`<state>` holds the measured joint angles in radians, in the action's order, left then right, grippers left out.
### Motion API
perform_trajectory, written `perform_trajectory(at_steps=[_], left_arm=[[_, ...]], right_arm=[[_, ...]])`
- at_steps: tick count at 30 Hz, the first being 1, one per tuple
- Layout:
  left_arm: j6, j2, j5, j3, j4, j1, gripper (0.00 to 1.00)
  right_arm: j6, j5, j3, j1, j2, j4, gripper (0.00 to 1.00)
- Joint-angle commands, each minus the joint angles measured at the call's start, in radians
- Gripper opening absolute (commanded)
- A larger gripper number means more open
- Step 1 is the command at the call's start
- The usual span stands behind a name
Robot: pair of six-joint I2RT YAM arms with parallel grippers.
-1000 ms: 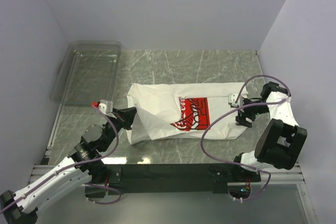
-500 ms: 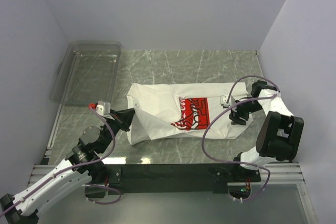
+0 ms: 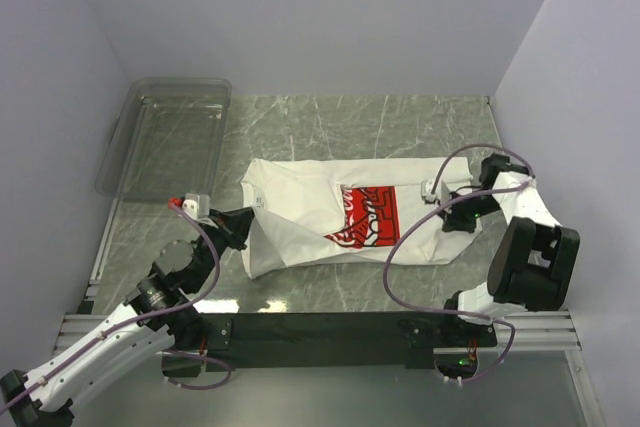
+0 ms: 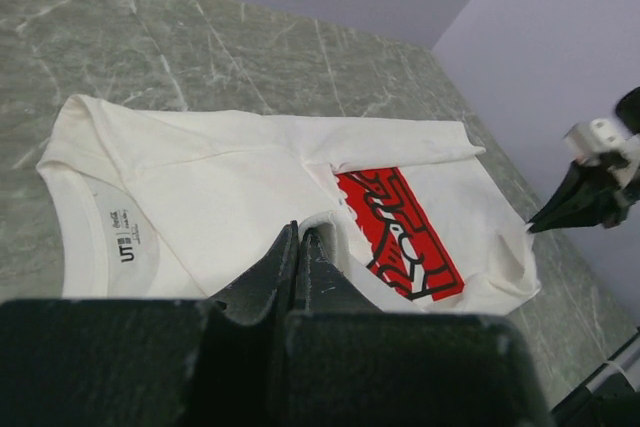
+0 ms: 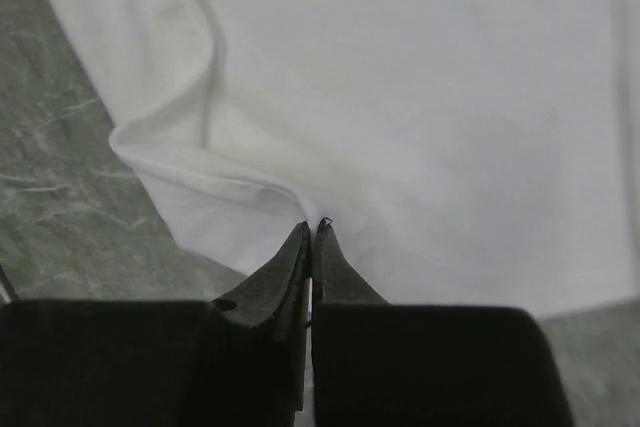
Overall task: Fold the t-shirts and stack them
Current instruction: Fold the tshirt
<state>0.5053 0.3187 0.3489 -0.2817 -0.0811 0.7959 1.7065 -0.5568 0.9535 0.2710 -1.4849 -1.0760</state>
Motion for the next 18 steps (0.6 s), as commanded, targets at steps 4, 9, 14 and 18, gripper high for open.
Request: perform_trajectory(at_steps=[4, 9, 14, 18], left_arm=[[-0.002, 0.013, 0.101, -0.077, 0.017, -0.006, 0.01], [-0.027, 0.036, 0.122, -0.079, -0.009, -0.004, 0.01], [-0.044, 0.095, 0.157, -0.1, -0.037, -0.007, 0.01], [-0.054, 0.144, 0.2, -0.12, -0.052, -0.015, 0.01]], right_arm=[[-0.177, -0.173, 0.16, 0.151, 0.133, -0.05, 0.0], [-0.246, -0.169, 0.094, 0.247, 0.189, 0.023, 0.0], [-0.392, -0.147, 0.021, 0.287, 0.222, 0.167, 0.0], [-0.475, -0.127, 0.021, 0.335, 0.199, 0.234, 0.0]])
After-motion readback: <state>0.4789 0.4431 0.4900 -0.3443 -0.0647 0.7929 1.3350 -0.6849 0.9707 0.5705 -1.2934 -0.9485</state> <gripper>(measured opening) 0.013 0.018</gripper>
